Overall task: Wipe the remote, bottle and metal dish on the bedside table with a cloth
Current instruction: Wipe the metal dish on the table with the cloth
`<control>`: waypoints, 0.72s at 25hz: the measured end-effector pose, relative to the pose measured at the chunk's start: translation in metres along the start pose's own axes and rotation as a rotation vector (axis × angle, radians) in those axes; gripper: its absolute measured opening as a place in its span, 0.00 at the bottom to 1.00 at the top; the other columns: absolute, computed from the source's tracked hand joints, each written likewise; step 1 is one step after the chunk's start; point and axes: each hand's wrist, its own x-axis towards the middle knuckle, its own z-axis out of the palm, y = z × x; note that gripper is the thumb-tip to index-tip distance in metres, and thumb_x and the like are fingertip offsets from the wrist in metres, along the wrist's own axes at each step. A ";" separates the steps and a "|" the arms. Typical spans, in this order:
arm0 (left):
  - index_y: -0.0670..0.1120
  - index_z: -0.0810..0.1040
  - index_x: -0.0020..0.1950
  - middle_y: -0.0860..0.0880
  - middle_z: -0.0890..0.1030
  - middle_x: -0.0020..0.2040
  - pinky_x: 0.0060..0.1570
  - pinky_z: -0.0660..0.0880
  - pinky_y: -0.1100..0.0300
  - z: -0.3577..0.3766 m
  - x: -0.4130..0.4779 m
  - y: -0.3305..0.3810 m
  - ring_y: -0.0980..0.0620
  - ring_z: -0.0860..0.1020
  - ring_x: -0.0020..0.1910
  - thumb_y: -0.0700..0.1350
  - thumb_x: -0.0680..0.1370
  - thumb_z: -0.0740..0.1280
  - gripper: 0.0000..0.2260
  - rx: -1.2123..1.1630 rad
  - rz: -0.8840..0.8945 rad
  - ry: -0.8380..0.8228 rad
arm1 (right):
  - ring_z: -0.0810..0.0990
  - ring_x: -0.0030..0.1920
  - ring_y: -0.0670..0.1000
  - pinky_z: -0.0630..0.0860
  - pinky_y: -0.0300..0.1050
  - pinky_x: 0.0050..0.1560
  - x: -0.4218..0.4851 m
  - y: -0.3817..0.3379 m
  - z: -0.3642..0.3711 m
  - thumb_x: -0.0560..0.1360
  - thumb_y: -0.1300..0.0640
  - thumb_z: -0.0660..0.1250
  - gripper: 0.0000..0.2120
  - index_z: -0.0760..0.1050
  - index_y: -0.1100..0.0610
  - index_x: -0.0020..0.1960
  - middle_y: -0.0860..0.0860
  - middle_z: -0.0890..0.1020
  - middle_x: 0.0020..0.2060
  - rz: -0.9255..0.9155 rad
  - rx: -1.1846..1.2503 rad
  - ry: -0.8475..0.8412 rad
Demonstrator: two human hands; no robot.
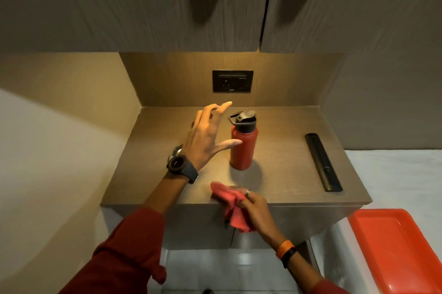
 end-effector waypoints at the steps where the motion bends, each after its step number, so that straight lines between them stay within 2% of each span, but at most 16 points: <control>1: 0.51 0.63 0.77 0.45 0.74 0.65 0.57 0.74 0.57 -0.002 -0.016 -0.016 0.48 0.73 0.61 0.62 0.73 0.72 0.37 -0.078 -0.078 0.078 | 0.85 0.46 0.51 0.82 0.49 0.48 0.006 -0.001 0.007 0.74 0.61 0.65 0.14 0.85 0.49 0.52 0.49 0.89 0.46 0.062 0.184 0.070; 3: 0.48 0.70 0.73 0.46 0.78 0.60 0.60 0.77 0.49 -0.002 -0.050 -0.052 0.48 0.77 0.59 0.53 0.74 0.75 0.30 -0.284 -0.363 0.197 | 0.84 0.39 0.51 0.81 0.47 0.41 0.023 -0.008 0.021 0.73 0.67 0.62 0.15 0.84 0.54 0.49 0.53 0.88 0.41 0.105 0.466 0.139; 4: 0.47 0.70 0.73 0.45 0.79 0.60 0.62 0.76 0.45 -0.001 -0.066 -0.073 0.47 0.77 0.60 0.49 0.73 0.77 0.30 -0.359 -0.526 0.194 | 0.85 0.39 0.50 0.82 0.44 0.38 0.035 -0.014 0.031 0.73 0.68 0.61 0.16 0.84 0.54 0.49 0.51 0.88 0.41 0.086 0.511 0.167; 5: 0.48 0.69 0.74 0.45 0.78 0.63 0.64 0.74 0.42 0.000 -0.079 -0.091 0.46 0.76 0.64 0.48 0.71 0.78 0.34 -0.399 -0.658 0.119 | 0.85 0.39 0.48 0.82 0.40 0.37 0.048 -0.023 0.041 0.72 0.66 0.62 0.16 0.84 0.53 0.50 0.49 0.88 0.41 0.042 0.480 0.200; 7: 0.50 0.59 0.79 0.46 0.72 0.73 0.70 0.70 0.43 0.007 -0.096 -0.116 0.46 0.70 0.73 0.53 0.65 0.82 0.49 -0.392 -0.734 -0.143 | 0.85 0.44 0.43 0.79 0.31 0.41 0.080 -0.044 0.061 0.75 0.58 0.64 0.14 0.84 0.45 0.54 0.42 0.88 0.45 -0.069 0.272 0.238; 9: 0.49 0.53 0.81 0.44 0.67 0.77 0.73 0.68 0.43 0.017 -0.097 -0.126 0.46 0.67 0.76 0.56 0.60 0.84 0.58 -0.410 -0.673 -0.299 | 0.82 0.60 0.41 0.75 0.25 0.53 0.118 -0.060 0.084 0.81 0.54 0.62 0.15 0.80 0.42 0.63 0.40 0.85 0.58 -0.183 -0.083 0.173; 10: 0.48 0.54 0.80 0.43 0.68 0.76 0.72 0.69 0.43 0.023 -0.095 -0.126 0.46 0.68 0.75 0.55 0.59 0.83 0.57 -0.449 -0.657 -0.279 | 0.77 0.68 0.45 0.72 0.28 0.62 0.138 -0.063 0.095 0.81 0.57 0.61 0.17 0.77 0.46 0.67 0.45 0.81 0.66 -0.225 -0.346 0.085; 11: 0.49 0.57 0.79 0.41 0.70 0.74 0.70 0.70 0.43 0.030 -0.093 -0.127 0.47 0.70 0.73 0.55 0.60 0.82 0.54 -0.461 -0.658 -0.225 | 0.71 0.73 0.50 0.67 0.36 0.71 0.153 -0.061 0.104 0.80 0.61 0.61 0.20 0.74 0.50 0.71 0.51 0.76 0.72 -0.240 -0.634 -0.035; 12: 0.49 0.57 0.78 0.41 0.70 0.74 0.70 0.70 0.44 0.036 -0.091 -0.129 0.47 0.70 0.72 0.55 0.61 0.80 0.51 -0.447 -0.668 -0.175 | 0.66 0.77 0.53 0.61 0.43 0.77 0.162 -0.055 0.112 0.79 0.64 0.61 0.23 0.72 0.54 0.73 0.55 0.70 0.75 -0.236 -0.844 -0.133; 13: 0.49 0.54 0.80 0.41 0.68 0.76 0.72 0.68 0.46 0.039 -0.089 -0.131 0.46 0.67 0.75 0.55 0.63 0.80 0.52 -0.413 -0.689 -0.163 | 0.63 0.78 0.55 0.57 0.48 0.79 0.163 -0.049 0.116 0.78 0.64 0.61 0.24 0.70 0.56 0.74 0.57 0.67 0.77 -0.248 -0.942 -0.164; 15: 0.47 0.45 0.82 0.44 0.65 0.79 0.74 0.66 0.49 0.044 -0.091 -0.139 0.44 0.60 0.79 0.56 0.63 0.81 0.59 -0.375 -0.703 -0.180 | 0.61 0.79 0.56 0.57 0.53 0.80 0.144 -0.031 0.111 0.79 0.61 0.60 0.23 0.70 0.57 0.73 0.57 0.67 0.77 -0.310 -0.897 -0.132; 18: 0.49 0.45 0.81 0.44 0.65 0.78 0.74 0.67 0.47 0.048 -0.092 -0.148 0.43 0.61 0.78 0.61 0.58 0.81 0.63 -0.363 -0.691 -0.213 | 0.63 0.78 0.55 0.60 0.55 0.79 0.118 -0.011 0.105 0.79 0.53 0.54 0.24 0.71 0.55 0.73 0.56 0.70 0.76 -0.376 -0.833 -0.090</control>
